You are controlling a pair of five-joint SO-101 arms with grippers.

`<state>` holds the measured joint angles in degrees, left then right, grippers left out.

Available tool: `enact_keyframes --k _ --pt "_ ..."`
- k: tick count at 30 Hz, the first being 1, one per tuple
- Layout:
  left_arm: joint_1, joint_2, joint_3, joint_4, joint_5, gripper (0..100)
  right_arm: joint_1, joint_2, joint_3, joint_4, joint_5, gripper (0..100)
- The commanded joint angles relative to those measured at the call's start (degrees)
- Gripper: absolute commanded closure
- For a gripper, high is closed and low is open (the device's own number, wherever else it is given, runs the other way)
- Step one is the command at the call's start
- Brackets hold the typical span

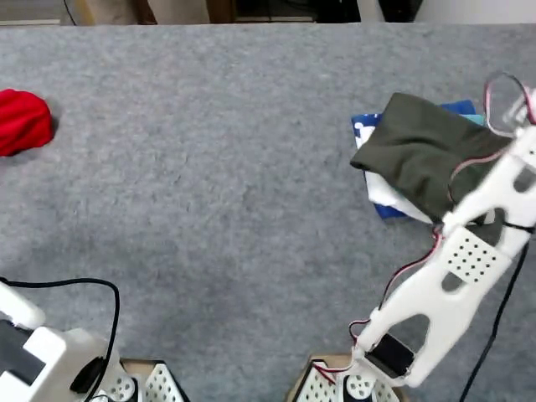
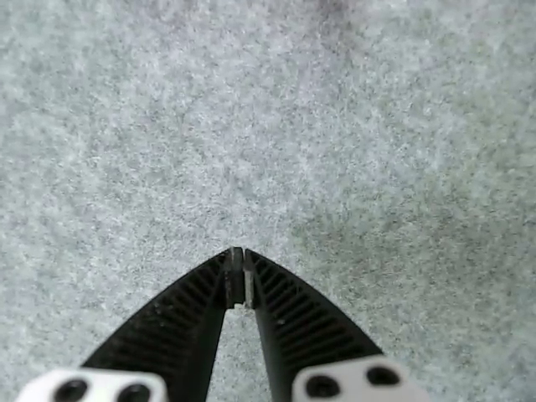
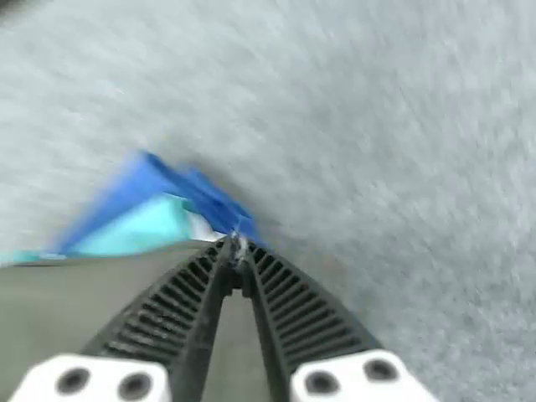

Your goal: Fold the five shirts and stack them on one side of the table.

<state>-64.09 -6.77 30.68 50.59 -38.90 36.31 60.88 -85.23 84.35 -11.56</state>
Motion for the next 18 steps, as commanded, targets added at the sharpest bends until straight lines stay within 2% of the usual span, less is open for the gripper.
enact_keyframes --k 1,5,9,18 --pt "-0.6 -2.4 -1.0 -0.8 -0.2 98 2.0 5.9 0.2 -2.6 3.2 99.3" --pt "-0.4 -2.4 -1.0 -0.8 -0.2 98 0.8 11.2 -2.1 -2.2 3.6 99.3" --pt "-0.4 -2.4 -1.0 -0.8 -0.3 98 0.7 11.3 -10.7 -2.6 3.7 99.3" --pt "-0.4 -2.4 -3.7 0.0 -0.2 98 2.9 -8.7 -10.4 1.6 8.9 99.3"
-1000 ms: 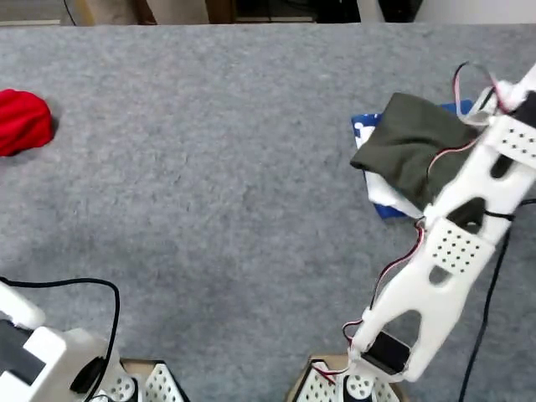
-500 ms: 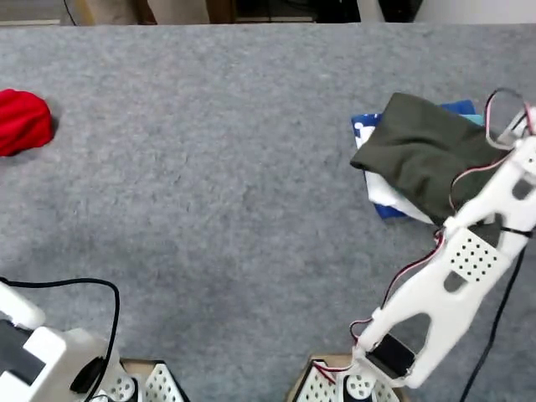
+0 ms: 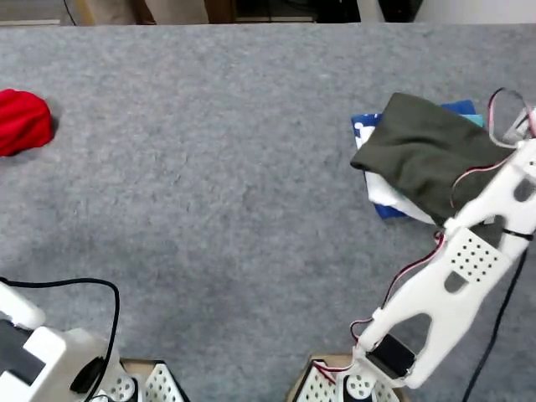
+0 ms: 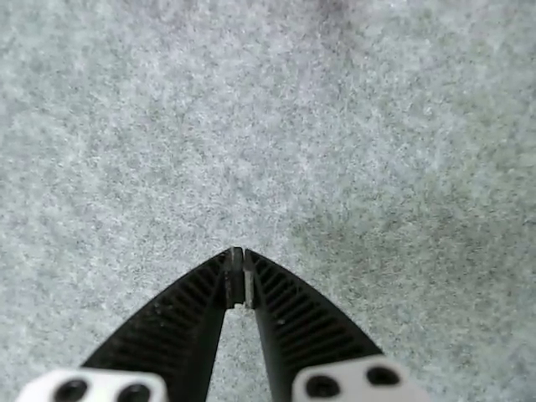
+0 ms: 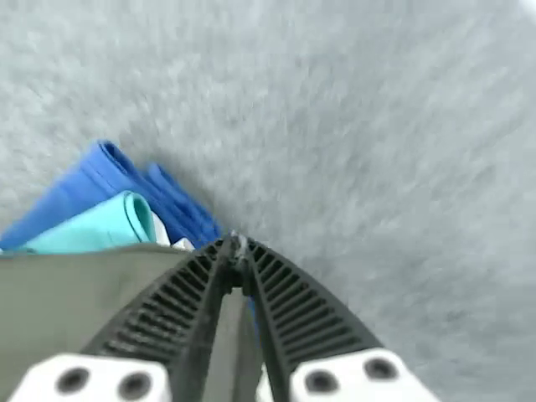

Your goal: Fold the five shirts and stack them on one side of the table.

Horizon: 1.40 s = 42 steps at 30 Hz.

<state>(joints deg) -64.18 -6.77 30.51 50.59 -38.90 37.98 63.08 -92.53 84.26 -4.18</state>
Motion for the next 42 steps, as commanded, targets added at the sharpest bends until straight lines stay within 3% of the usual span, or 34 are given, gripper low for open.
enact_keyframes --k 1,4,8,9,13,20,24,26,28,33,38,42 --pt "-0.4 -2.4 -5.2 0.9 -0.1 98 1.3 -13.8 -3.1 2.5 1.6 99.3" --pt "-0.4 -2.4 -14.4 6.7 5.5 94 1.0 -21.8 -3.0 4.2 1.5 99.3" --pt "0.2 0.2 -30.1 11.5 16.6 72 -1.8 -28.9 -2.9 8.4 1.6 99.3" --pt "0.7 2.2 -32.9 10.1 19.3 72 -3.1 -30.2 -2.9 10.5 1.6 99.3" --pt "5.5 16.3 -44.0 5.8 21.6 73 -8.2 -33.7 -2.9 17.8 1.6 99.3" --pt "6.9 49.2 -71.4 6.2 21.7 74 -11.2 -34.9 -2.9 18.1 1.6 99.3" --pt "6.6 64.7 -84.2 7.3 21.7 83 -11.0 -35.2 -2.9 18.1 1.6 99.3" --pt "6.6 68.6 -91.0 12.8 21.6 91 -10.8 -35.2 -2.9 18.1 1.6 99.3" --pt "7.0 69.6 -98.5 23.2 20.8 99 -10.9 -35.0 -2.9 18.1 1.6 99.3" --pt "13.2 70.2 -126.2 51.2 14.0 98 -12.7 -34.9 -2.9 18.1 1.3 99.3" --pt "17.0 60.2 -125.2 50.6 17.4 98 -14.6 -34.9 -2.9 18.0 1.5 99.3" --pt "20.7 48.3 -113.5 50.7 17.6 98 -17.2 -34.9 -2.9 18.0 1.5 99.3"
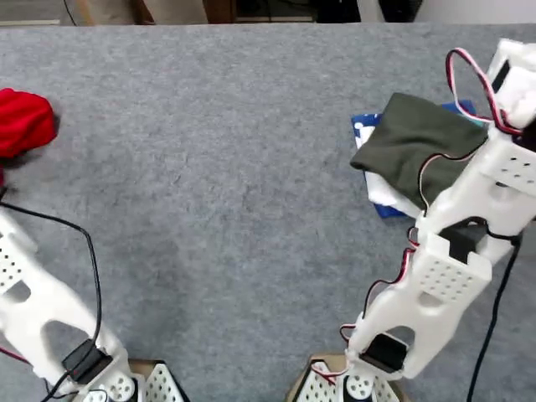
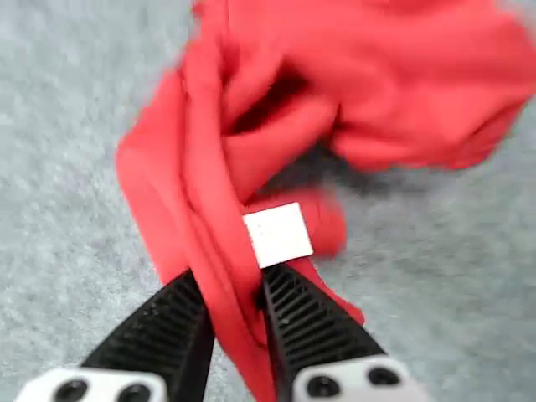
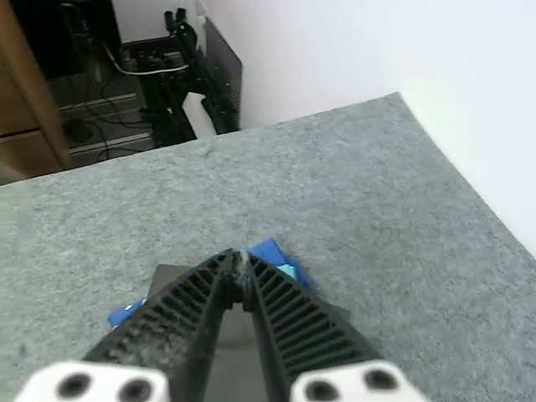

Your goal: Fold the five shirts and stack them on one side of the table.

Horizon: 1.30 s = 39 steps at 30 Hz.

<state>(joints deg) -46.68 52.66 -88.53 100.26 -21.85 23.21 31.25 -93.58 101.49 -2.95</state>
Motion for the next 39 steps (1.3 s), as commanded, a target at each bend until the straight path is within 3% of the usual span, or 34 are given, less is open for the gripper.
enact_keyframes --k 1,8,13,16,19,22,27,35,39 --pt "4.1 -15.1 10.3 1.1 0.5 98 -3.5 -3.0 -1.9 0.8 0.4 99.3" --pt "20.7 -54.5 65.1 0.3 0.3 98 -13.1 -2.9 -1.8 0.8 0.4 99.3" --pt "34.8 -82.9 104.6 -9.1 0.4 98 -19.8 -2.9 -1.8 0.8 1.8 99.0" --pt "38.5 -97.8 120.4 -13.4 0.3 97 -23.4 -2.9 -0.8 0.9 7.6 98.9" --pt "38.7 -110.5 127.6 -13.7 0.6 83 -27.3 -2.9 4.5 0.9 10.7 98.1" --pt "33.8 -121.0 129.7 -14.3 7.3 69 -32.1 -2.9 13.7 0.9 11.0 87.8" --pt "24.1 -129.8 127.1 -15.6 10.6 68 -45.3 -2.9 30.0 -0.4 11.2 70.1" --pt "-0.3 -130.6 126.8 -15.2 10.7 68 -71.3 -2.7 46.0 -19.5 10.7 70.0" --pt "-12.5 -130.9 127.3 -13.2 10.9 68 -80.7 1.7 47.3 -29.7 7.2 70.0"
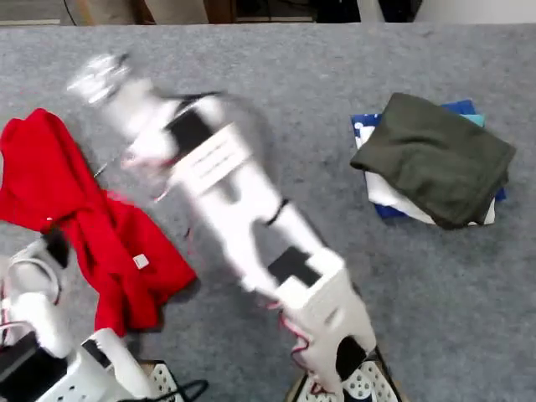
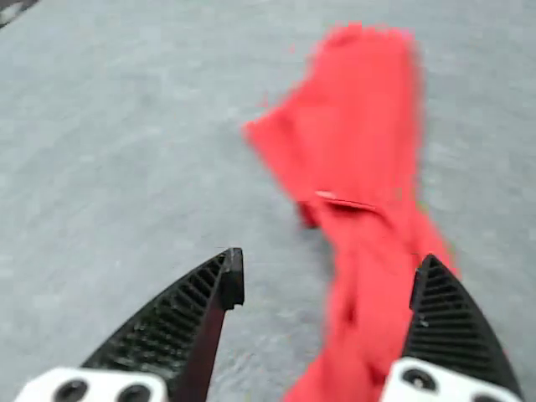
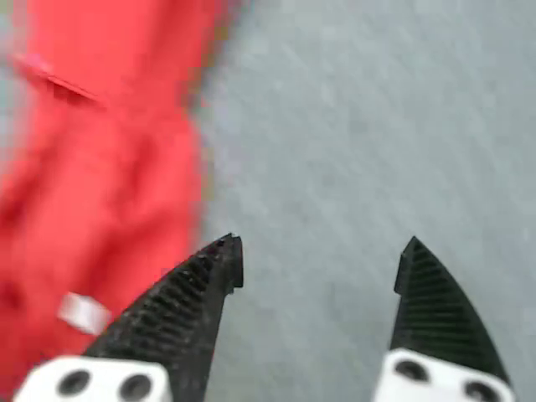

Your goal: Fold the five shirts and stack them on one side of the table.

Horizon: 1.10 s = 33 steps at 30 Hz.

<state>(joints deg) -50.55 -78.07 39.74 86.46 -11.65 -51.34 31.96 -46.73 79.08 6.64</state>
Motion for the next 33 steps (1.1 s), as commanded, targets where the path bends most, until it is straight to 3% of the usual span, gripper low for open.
enact_keyframes --k 1,4,7,11,14,17,20,29,33 --pt "-12.0 -0.2 -0.7 0.5 0.8 68 -7.6 3.1 0.4 -9.5 -3.1 70.0" --pt "-22.5 -0.2 0.3 0.3 0.5 68 -10.2 9.9 0.3 -14.3 -5.1 70.0" --pt "-27.3 -0.3 3.1 -2.3 0.4 68 -11.3 16.7 0.0 -17.2 -6.7 70.0" --pt "-28.7 -0.3 8.8 -9.7 0.4 68 -10.2 24.7 -6.8 -17.1 -8.6 78.5" --pt "-28.7 -0.3 10.6 -12.8 0.4 68 -7.4 29.3 -14.3 -16.7 -8.9 99.5" --pt "-28.3 -0.3 11.3 -13.1 0.4 68 -3.8 32.2 -22.5 -12.3 -8.9 96.0" --pt "-28.1 0.2 11.4 -13.0 -0.1 68 0.3 33.4 -31.2 -4.0 -8.9 99.5" --pt "-16.4 0.2 23.1 -13.0 -10.9 68 15.9 33.4 -49.0 21.8 -7.9 99.6" --pt "-5.7 0.2 28.2 -13.0 -14.1 70 23.7 33.2 -47.0 23.4 -7.0 99.6"
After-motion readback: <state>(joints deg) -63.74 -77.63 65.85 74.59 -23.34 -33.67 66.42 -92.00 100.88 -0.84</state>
